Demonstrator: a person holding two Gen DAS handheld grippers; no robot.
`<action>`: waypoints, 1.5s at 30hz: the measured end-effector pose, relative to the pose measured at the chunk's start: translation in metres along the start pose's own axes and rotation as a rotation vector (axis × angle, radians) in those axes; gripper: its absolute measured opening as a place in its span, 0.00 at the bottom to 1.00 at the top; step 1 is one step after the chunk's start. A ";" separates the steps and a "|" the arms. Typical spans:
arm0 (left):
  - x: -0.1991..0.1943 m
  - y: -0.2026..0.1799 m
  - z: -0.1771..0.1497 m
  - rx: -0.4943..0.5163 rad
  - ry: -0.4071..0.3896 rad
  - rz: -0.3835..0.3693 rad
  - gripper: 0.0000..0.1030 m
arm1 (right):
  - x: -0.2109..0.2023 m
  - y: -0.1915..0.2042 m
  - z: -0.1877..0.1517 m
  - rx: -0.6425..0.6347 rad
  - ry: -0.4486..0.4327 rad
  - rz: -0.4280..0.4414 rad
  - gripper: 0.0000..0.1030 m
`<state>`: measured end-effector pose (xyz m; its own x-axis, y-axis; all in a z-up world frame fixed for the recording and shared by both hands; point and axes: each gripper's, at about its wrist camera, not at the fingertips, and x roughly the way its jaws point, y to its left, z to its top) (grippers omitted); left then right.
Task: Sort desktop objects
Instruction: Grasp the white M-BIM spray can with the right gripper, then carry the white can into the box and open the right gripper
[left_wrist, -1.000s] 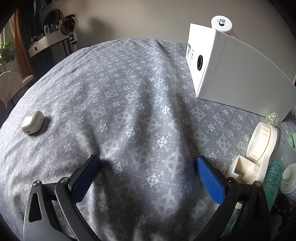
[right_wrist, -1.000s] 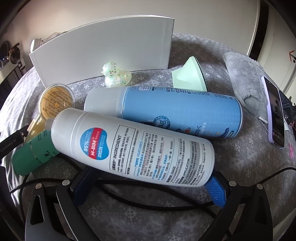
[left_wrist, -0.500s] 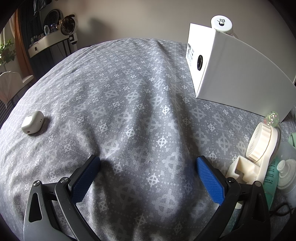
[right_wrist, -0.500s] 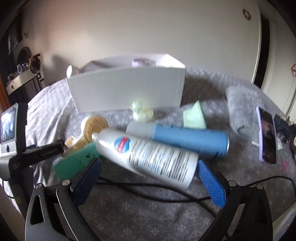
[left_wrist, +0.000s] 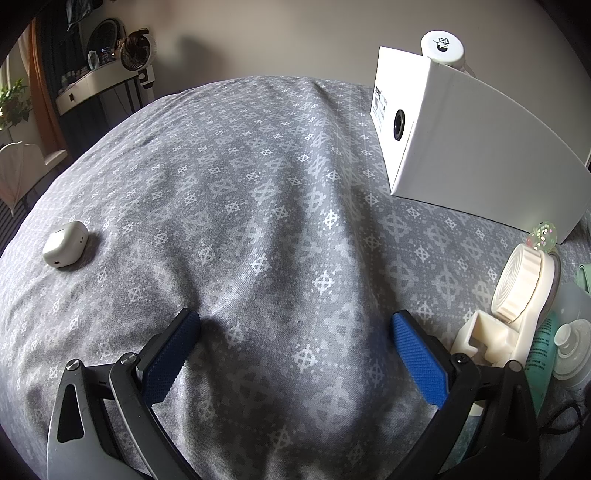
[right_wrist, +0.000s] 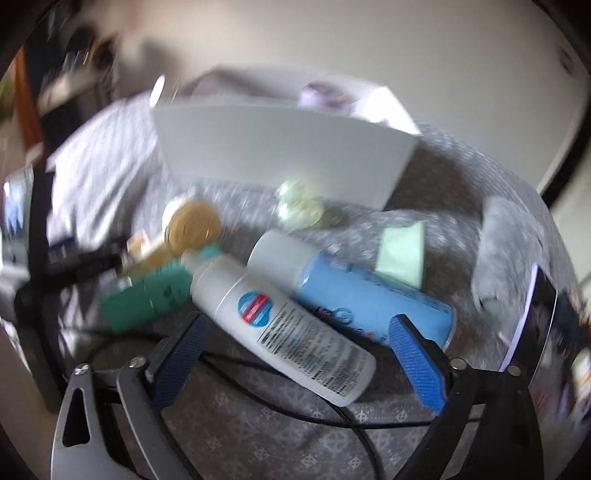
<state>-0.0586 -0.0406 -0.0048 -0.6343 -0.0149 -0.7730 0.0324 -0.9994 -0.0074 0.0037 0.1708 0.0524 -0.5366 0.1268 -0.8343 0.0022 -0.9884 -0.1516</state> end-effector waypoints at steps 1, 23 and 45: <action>0.000 0.000 0.000 0.000 0.000 0.000 1.00 | 0.011 0.006 0.001 -0.043 0.051 -0.017 0.84; 0.000 0.001 0.000 0.001 0.000 0.000 1.00 | 0.016 -0.009 -0.017 -0.003 0.154 0.133 0.43; 0.000 0.000 0.000 0.001 0.000 0.000 1.00 | -0.025 -0.080 0.020 0.454 -0.046 0.459 0.42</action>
<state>-0.0586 -0.0410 -0.0050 -0.6344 -0.0147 -0.7729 0.0313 -0.9995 -0.0068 0.0001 0.2453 0.0960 -0.6018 -0.3108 -0.7356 -0.1117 -0.8793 0.4630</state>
